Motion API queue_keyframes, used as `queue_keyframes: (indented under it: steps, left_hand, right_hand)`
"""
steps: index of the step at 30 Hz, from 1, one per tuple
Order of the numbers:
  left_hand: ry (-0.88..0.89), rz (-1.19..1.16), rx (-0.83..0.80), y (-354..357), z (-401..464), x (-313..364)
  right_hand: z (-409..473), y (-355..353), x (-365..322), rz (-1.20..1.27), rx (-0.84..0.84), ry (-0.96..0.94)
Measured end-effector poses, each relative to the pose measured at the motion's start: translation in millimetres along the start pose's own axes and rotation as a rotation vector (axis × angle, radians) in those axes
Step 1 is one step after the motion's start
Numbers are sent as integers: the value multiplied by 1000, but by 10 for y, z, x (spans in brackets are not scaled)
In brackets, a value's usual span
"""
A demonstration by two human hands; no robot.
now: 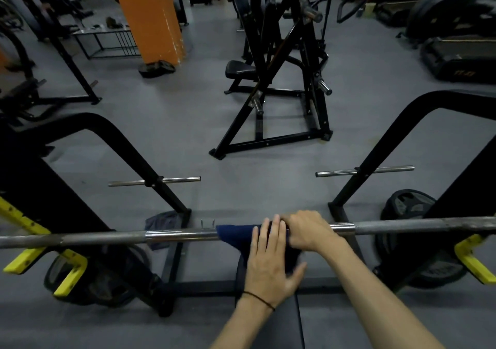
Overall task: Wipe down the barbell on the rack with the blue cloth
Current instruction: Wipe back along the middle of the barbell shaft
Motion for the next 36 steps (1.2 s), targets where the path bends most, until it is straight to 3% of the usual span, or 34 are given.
queue_keyframes:
  steps: [4, 8, 10, 12, 16, 18, 23, 29, 32, 36]
  left_hand:
    - [38, 77, -6, -256, -199, -550]
    - [-170, 196, 88, -758, -581, -1623]
    - [-283, 219, 105, -771, -587, -1734]
    - [-350, 196, 122, -621, -428, -1474]
    - [-122, 42, 64, -89, -93, -299]
    - [-87, 33, 28, 63, -53, 64]
    - [8, 65, 25, -103, -93, -276]
    - [-297, 229, 160, -546, -398, -1330]
    - [-373, 221, 166, -399, -201, -1047]
    - [-124, 46, 116, 27, 79, -82]
  right_hand:
    - [-198, 29, 30, 36, 315, -72]
    - [-269, 76, -38, -9, 421, -45]
    - [-259, 57, -89, -10, 482, -6]
    - [-215, 34, -109, 8, 502, 45]
    - [-152, 60, -124, -3, 486, 47]
    - [-158, 80, -101, 3, 486, 4]
    - [-151, 30, -36, 36, 468, -20]
    - [-154, 132, -68, 28, 419, -3]
    - [-129, 71, -95, 14, 420, 48]
    - [-132, 63, -92, -7, 393, 16]
Point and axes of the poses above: each hand's wrist, its own z-axis towards the middle knuckle, its own y-axis out of the palm, x = y × z, the point moved 7 cm from there along z, towards the middle knuckle, and after that the axes turned 2 degrees about -z, right-handed, at the moved point
